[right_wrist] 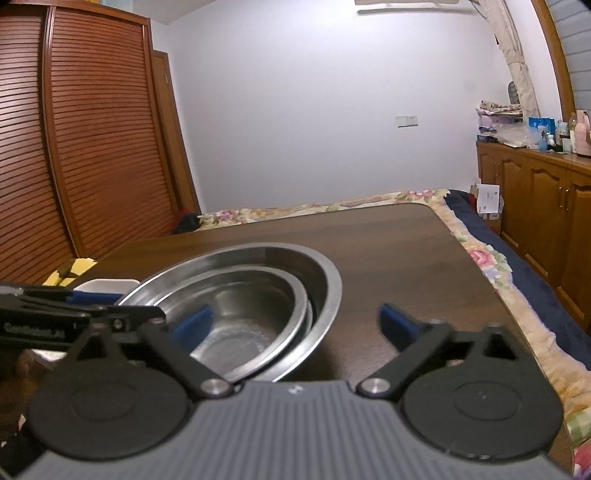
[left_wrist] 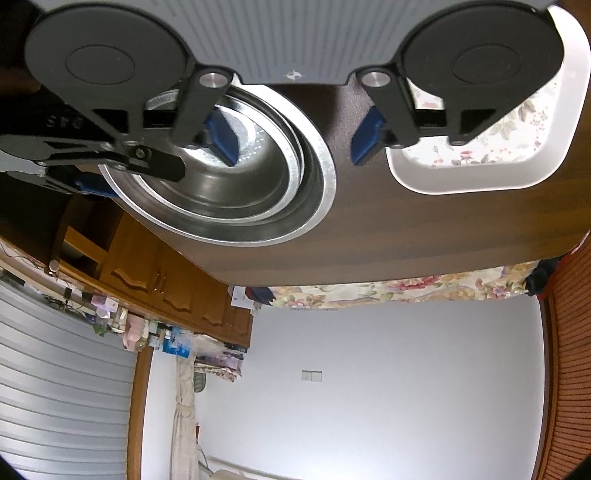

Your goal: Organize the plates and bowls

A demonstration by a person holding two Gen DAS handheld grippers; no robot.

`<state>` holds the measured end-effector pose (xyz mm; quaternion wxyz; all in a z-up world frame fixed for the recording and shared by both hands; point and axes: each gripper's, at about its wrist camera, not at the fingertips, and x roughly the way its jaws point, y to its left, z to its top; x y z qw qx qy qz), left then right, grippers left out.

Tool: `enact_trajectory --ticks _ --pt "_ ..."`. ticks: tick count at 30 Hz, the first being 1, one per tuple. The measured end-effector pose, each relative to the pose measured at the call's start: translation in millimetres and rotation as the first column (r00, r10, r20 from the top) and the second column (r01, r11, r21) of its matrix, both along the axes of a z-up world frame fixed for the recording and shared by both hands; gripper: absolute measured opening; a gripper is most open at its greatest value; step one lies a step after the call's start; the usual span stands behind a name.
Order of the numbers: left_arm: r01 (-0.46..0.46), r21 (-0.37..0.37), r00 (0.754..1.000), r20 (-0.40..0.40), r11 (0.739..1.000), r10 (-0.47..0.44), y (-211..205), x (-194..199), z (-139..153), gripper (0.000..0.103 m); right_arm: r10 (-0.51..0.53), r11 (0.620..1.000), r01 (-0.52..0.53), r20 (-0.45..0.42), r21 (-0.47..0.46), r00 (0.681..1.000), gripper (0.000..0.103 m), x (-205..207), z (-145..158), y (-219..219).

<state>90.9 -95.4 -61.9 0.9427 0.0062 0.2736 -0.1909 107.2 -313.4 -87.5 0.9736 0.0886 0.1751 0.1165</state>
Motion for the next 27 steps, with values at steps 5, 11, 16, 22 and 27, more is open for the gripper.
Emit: enact_trajectory --ticks 5,11,16,22,27 --pt "0.006 -0.007 1.0 -0.018 1.0 -0.006 -0.8 3.9 -0.2 0.053 0.006 1.0 -0.006 -0.01 -0.003 1.0 0.075 -1.6 -0.9 3.6" --pt "0.002 0.0 1.0 -0.025 1.0 -0.002 -2.5 5.4 -2.5 0.042 0.014 1.0 -0.014 -0.025 0.003 1.0 0.058 0.8 -1.4 6.1" --pt "0.004 0.005 1.0 -0.03 1.0 -0.004 -3.7 6.2 -3.7 0.039 0.014 1.0 -0.014 -0.03 0.014 0.999 0.046 1.5 -2.3 7.8" --pt "-0.004 -0.018 0.999 -0.037 1.0 0.004 -1.7 4.6 -1.9 0.035 0.004 1.0 -0.003 -0.033 0.017 0.999 0.041 1.8 0.4 9.4" --pt "-0.009 -0.035 0.999 -0.031 0.999 0.008 2.6 2.7 3.3 0.035 0.006 0.998 -0.004 -0.039 0.056 0.999 0.037 3.8 4.8 4.3"
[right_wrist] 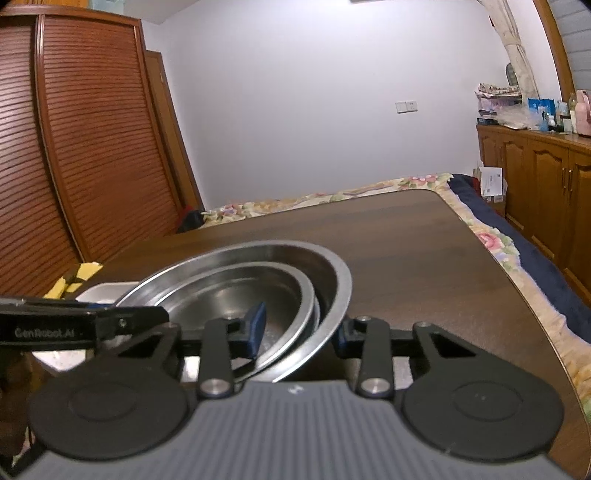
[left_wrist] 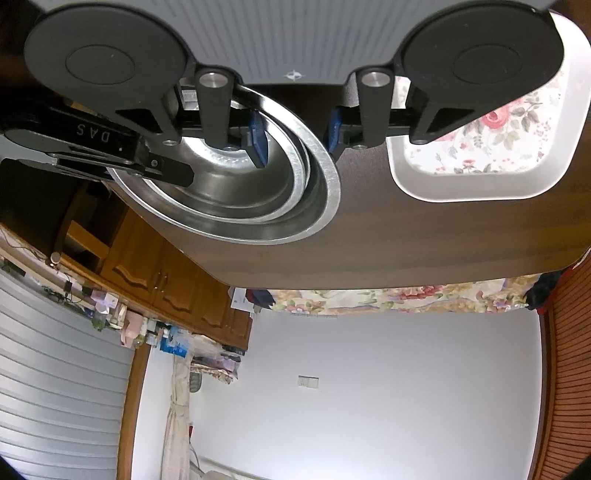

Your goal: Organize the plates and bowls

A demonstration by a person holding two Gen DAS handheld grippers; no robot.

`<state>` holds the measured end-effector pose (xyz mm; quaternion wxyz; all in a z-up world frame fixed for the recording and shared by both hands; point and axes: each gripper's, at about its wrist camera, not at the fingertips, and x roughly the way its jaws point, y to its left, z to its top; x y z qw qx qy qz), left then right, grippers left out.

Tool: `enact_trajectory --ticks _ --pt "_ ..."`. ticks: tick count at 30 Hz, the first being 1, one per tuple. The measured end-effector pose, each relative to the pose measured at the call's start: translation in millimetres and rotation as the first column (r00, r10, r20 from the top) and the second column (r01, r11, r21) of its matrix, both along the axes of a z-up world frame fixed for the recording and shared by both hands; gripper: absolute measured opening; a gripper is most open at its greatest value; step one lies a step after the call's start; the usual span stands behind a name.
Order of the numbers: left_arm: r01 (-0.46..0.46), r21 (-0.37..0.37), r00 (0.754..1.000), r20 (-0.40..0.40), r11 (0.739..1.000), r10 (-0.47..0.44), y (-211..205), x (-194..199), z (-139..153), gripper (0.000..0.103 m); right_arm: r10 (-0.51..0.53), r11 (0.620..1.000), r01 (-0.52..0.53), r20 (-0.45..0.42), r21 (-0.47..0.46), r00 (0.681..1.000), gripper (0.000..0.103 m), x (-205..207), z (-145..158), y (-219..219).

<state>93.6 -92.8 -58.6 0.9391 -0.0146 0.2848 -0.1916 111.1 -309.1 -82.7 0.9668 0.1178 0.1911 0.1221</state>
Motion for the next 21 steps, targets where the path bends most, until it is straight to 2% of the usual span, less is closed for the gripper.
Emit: enact_trajectory --ticks 10,21 --pt "-0.002 -0.008 0.998 0.06 1.0 0.002 13 -5 27 0.035 0.018 1.0 -0.019 0.062 0.022 0.998 0.036 -2 19 4" --pt "-0.029 -0.011 0.996 0.09 1.0 0.03 48 -12 48 0.035 0.066 0.997 -0.07 0.131 0.028 0.989 0.035 2 39 27"
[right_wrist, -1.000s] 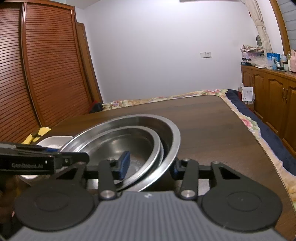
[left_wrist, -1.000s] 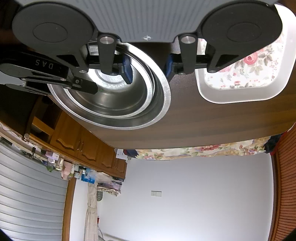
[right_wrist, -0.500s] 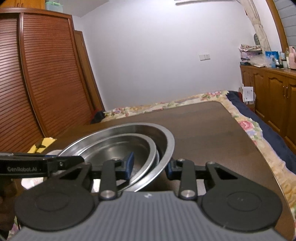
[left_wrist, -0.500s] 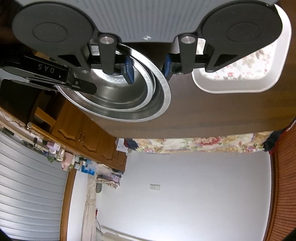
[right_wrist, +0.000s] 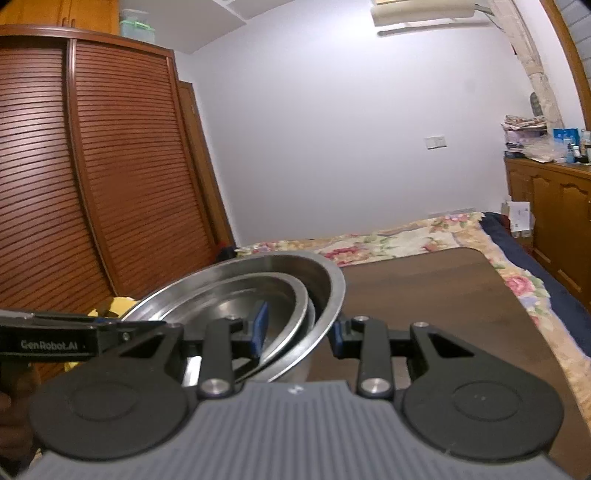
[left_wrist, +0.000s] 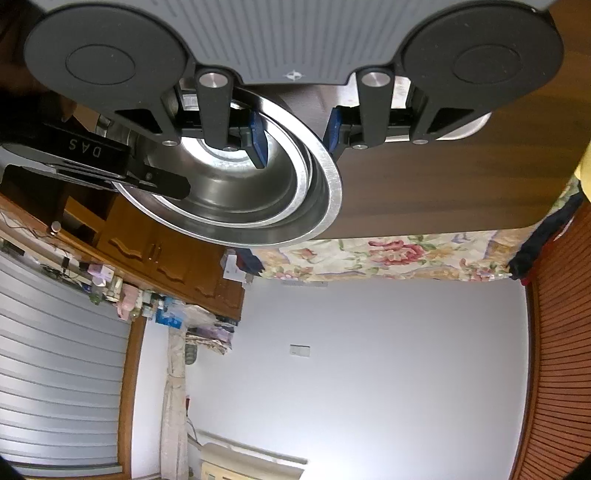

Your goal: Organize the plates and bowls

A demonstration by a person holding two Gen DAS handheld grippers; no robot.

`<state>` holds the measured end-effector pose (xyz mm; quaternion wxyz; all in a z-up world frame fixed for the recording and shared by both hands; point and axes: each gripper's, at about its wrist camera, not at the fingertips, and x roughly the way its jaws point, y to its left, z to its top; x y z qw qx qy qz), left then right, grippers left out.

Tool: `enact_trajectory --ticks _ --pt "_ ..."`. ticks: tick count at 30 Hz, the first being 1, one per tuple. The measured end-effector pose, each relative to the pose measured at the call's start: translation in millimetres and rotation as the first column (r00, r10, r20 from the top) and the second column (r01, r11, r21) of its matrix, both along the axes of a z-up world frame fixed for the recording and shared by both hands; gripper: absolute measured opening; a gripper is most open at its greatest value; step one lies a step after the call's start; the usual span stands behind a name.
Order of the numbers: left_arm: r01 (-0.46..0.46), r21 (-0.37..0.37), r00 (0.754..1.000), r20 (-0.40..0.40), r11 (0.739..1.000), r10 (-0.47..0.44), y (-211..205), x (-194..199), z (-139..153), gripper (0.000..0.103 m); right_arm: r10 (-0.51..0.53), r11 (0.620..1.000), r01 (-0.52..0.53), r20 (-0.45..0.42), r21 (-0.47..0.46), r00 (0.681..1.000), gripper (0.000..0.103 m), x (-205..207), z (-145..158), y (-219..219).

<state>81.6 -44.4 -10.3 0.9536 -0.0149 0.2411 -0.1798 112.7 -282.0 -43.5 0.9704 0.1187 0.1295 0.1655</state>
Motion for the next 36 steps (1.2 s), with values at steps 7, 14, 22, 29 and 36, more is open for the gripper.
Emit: enact_trajectory --ticks 7,14,22,29,36 --pt "-0.017 -0.005 1.0 0.0 1.0 0.017 21 6 6 0.035 0.029 1.0 -0.029 -0.009 -0.006 1.0 0.035 9 4 16" --pt "-0.015 -0.018 1.0 -0.006 1.0 0.015 35 14 8 0.035 0.027 0.999 -0.028 -0.01 -0.024 1.0 0.035 10 10 32" --pt "-0.012 -0.023 1.0 0.001 1.0 0.012 55 12 10 0.035 0.024 0.999 -0.024 -0.002 -0.027 1.0 0.035 8 14 46" --pt "-0.024 -0.025 1.0 -0.008 0.999 0.024 68 6 8 0.035 0.04 0.999 -0.04 -0.016 -0.034 0.999 0.035 8 11 62" --pt "-0.032 -0.025 0.999 -0.01 0.999 0.032 78 1 3 0.035 0.056 0.998 -0.057 -0.033 -0.037 0.998 0.035 4 8 71"
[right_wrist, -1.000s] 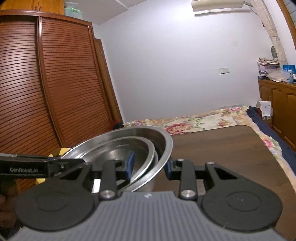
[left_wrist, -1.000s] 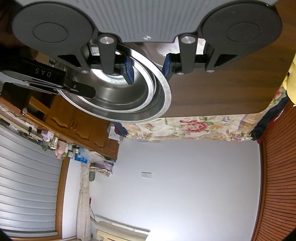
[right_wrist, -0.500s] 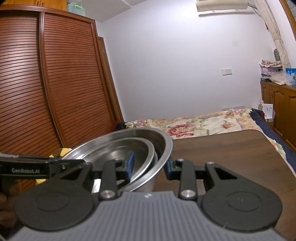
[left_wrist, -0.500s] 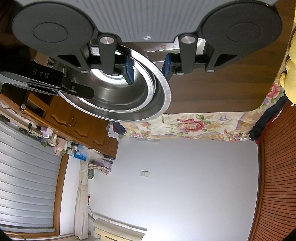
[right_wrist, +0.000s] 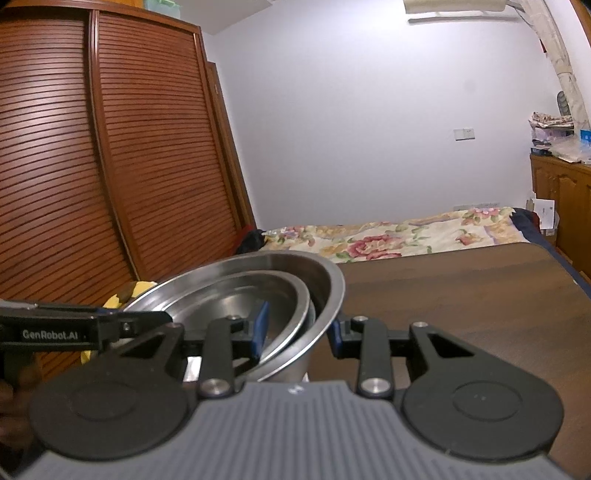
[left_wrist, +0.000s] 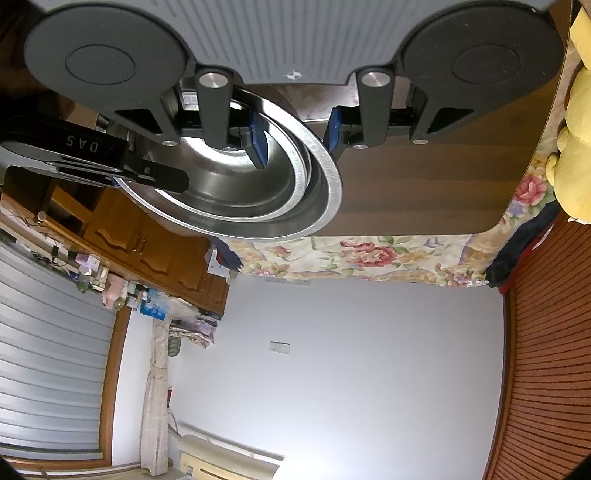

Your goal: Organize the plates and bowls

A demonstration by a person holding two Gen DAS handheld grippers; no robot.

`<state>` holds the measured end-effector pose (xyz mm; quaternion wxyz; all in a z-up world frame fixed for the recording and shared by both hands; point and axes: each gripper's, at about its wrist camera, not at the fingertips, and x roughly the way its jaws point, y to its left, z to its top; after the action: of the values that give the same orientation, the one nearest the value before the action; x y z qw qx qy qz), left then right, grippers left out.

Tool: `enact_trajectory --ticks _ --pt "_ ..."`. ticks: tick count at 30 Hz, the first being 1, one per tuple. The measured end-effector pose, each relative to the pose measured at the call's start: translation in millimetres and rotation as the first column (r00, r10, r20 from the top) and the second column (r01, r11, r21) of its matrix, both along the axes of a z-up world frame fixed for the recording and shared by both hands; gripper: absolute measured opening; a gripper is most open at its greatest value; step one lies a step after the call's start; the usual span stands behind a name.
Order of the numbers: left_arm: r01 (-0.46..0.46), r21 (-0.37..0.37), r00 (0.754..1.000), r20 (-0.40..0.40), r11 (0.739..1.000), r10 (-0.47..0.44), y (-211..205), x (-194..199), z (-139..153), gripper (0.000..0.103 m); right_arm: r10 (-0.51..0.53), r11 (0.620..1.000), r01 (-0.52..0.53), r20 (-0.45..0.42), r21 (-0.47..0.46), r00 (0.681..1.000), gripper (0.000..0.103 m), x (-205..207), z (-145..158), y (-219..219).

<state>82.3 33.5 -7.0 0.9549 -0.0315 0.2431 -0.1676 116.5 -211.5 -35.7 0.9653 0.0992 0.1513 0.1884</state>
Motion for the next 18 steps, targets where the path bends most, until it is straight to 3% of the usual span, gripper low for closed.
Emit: enact_trajectory --ticks 18 --pt "-0.04 0.007 0.998 -0.039 0.999 0.041 13 -10 -20 0.035 0.044 0.998 -0.045 -0.047 -0.033 0.998 0.035 -2 -16 21"
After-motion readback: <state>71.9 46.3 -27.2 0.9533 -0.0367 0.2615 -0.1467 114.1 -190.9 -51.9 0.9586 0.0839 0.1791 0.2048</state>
